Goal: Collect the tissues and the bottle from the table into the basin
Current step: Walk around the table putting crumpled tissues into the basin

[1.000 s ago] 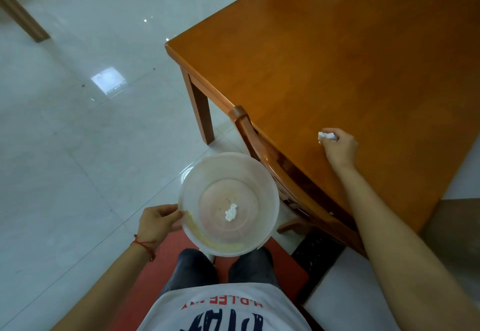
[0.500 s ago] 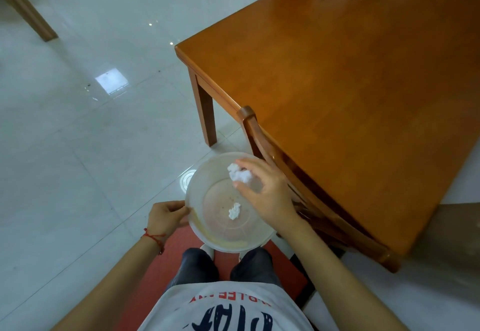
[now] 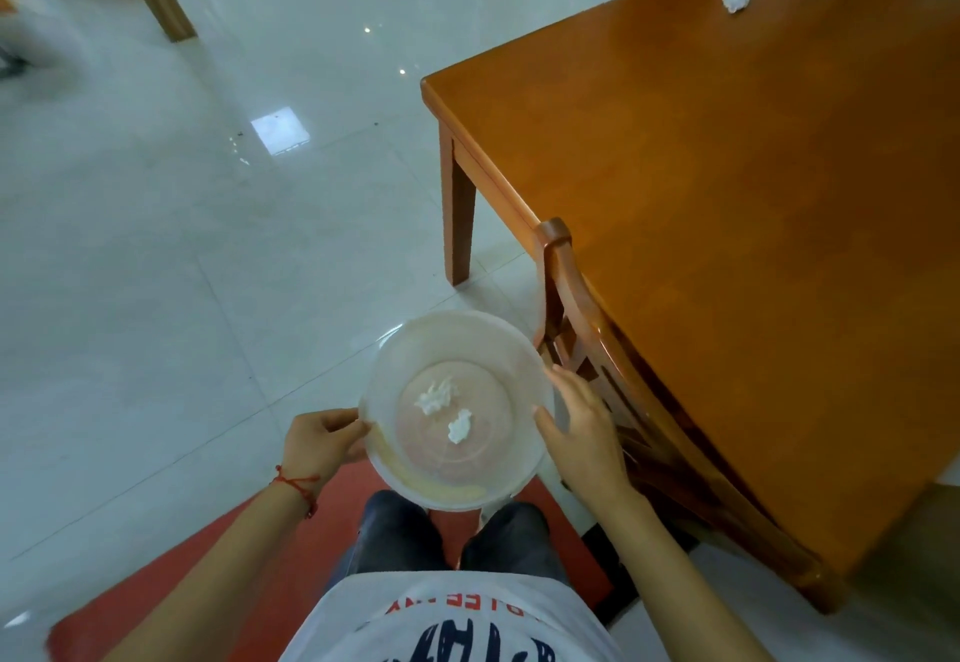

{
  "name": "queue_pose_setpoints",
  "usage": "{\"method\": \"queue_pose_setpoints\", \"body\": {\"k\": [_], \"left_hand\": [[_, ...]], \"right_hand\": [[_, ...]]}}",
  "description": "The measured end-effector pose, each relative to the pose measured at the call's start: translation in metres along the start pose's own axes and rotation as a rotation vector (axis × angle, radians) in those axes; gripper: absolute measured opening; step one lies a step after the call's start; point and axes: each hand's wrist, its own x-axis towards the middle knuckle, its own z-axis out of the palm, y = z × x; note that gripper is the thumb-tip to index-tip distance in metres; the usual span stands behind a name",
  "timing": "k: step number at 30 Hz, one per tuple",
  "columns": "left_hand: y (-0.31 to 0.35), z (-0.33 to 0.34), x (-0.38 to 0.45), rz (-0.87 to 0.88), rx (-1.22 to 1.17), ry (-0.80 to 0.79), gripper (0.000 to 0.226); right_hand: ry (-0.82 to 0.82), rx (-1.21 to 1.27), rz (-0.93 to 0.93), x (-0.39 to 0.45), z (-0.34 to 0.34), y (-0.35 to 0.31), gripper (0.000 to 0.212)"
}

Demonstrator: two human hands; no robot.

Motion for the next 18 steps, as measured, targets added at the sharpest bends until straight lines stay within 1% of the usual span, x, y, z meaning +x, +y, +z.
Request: {"method": "queue_pose_setpoints", "body": {"k": [4,9,12,15,18], "left_hand": [[-0.010,-0.011,-0.003,-0.037,-0.072,0.065,0.025],[-0.025,-0.027,-0.007,-0.073,-0.173,0.149,0.025],[-0.036,-0.041,-0.007,-0.096,-0.223,0.186,0.023],[-0.046,-0.056,-0.005,-0.117,-0.245,0.213,0.022],[-0.057,-0.076,0.004,-0.133,-0.268,0.241,0.022]], "right_hand": [[-0.054,-0.051,0.055,0.012,0.016,0.001,0.050],[-0.123,0.061,0.091,0.030,0.034,-0.013,0.046],[-0.202,0.104,0.069,0.042,0.042,-0.027,0.042],[-0.240,0.103,0.037,0.052,0.051,-0.044,0.040],[-0.257,0.128,0.037,0.062,0.069,-0.063,0.043]]}}
